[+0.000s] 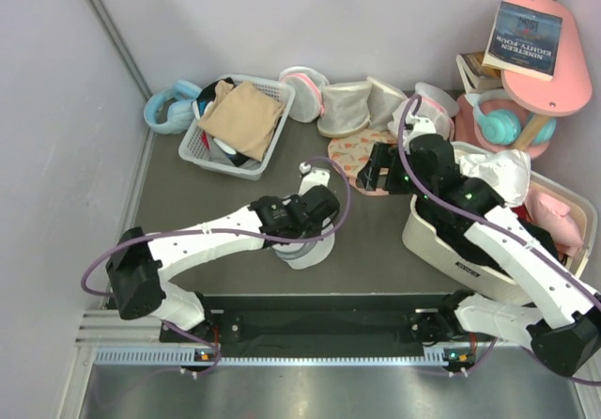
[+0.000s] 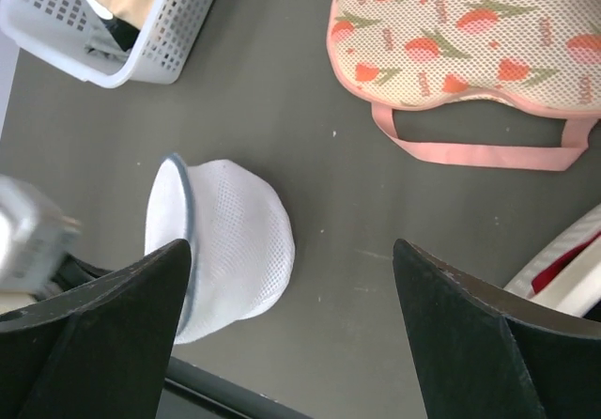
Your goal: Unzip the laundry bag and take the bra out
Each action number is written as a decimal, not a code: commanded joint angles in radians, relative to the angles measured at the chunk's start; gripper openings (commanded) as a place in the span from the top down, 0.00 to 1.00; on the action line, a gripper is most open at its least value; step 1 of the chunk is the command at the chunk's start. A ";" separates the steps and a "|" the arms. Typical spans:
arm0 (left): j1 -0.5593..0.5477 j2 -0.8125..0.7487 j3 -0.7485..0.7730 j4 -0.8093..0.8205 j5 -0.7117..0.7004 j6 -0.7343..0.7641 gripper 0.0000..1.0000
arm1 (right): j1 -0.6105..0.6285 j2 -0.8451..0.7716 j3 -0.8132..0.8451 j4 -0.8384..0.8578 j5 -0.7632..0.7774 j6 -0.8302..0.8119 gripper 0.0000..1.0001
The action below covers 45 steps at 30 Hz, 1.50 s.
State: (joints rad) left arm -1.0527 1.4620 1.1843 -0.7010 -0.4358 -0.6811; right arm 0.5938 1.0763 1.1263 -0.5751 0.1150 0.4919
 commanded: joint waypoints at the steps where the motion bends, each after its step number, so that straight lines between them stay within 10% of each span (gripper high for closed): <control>1: -0.020 0.015 -0.093 0.224 0.196 -0.061 1.00 | -0.011 -0.042 -0.002 0.004 0.040 0.010 0.12; 15: -0.020 -0.048 -0.103 0.295 0.172 -0.087 0.03 | -0.017 -0.087 0.010 -0.005 0.066 -0.018 0.11; 25: 0.138 -0.262 -0.103 0.189 0.077 -0.032 0.01 | -0.038 -0.107 0.015 0.017 0.068 -0.082 0.07; 35: 0.713 -0.405 -0.014 0.043 0.276 0.067 0.01 | -0.199 -0.136 0.047 0.008 0.012 -0.156 0.04; 45: 0.773 -0.603 0.026 -0.100 0.161 0.060 0.01 | -0.249 -0.185 0.043 0.000 0.017 -0.191 0.01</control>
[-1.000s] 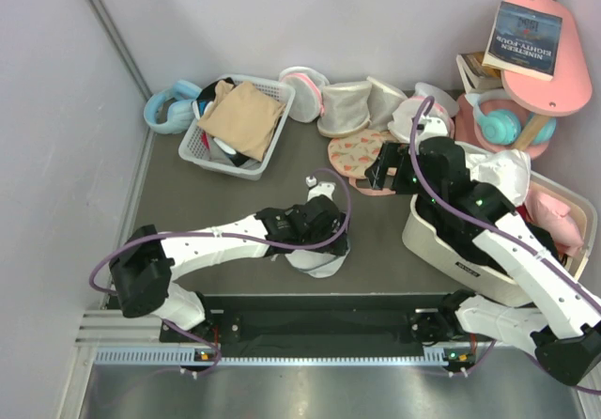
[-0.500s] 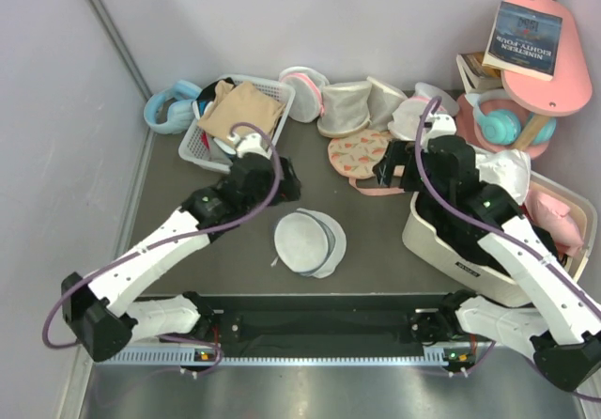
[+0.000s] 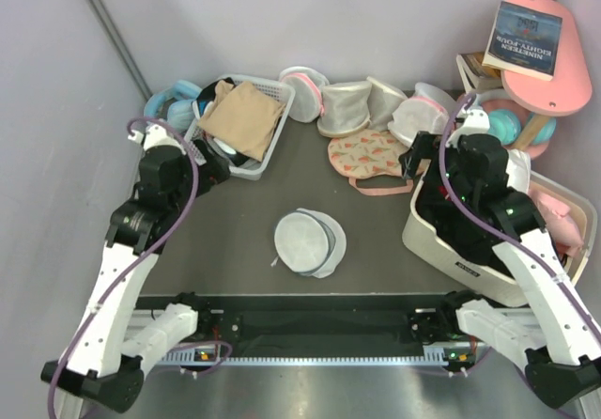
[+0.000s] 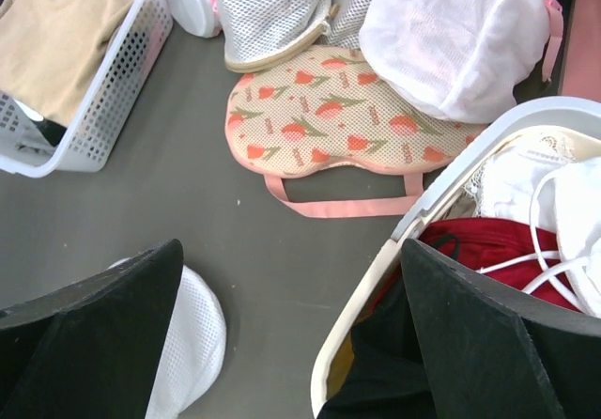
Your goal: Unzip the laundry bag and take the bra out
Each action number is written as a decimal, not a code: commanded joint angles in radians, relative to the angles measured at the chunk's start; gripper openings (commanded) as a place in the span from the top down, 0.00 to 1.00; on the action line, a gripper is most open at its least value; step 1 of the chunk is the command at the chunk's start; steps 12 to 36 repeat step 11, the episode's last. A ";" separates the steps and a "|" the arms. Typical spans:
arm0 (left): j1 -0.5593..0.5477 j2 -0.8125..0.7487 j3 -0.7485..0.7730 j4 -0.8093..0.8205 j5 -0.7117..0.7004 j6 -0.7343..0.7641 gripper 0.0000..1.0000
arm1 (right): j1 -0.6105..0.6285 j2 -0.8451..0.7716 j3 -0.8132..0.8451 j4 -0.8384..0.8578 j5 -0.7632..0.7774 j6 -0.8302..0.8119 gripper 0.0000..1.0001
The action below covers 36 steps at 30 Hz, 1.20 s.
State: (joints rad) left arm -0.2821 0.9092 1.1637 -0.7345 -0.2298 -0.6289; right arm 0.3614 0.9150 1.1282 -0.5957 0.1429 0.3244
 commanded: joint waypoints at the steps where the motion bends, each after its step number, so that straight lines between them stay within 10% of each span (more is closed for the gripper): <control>1: 0.003 -0.065 0.050 -0.080 -0.054 0.005 0.01 | -0.016 -0.024 0.038 0.022 -0.011 -0.022 0.01; 36: 0.001 -0.067 0.077 -0.091 -0.078 0.023 0.01 | -0.016 -0.016 0.039 0.025 -0.019 -0.036 0.01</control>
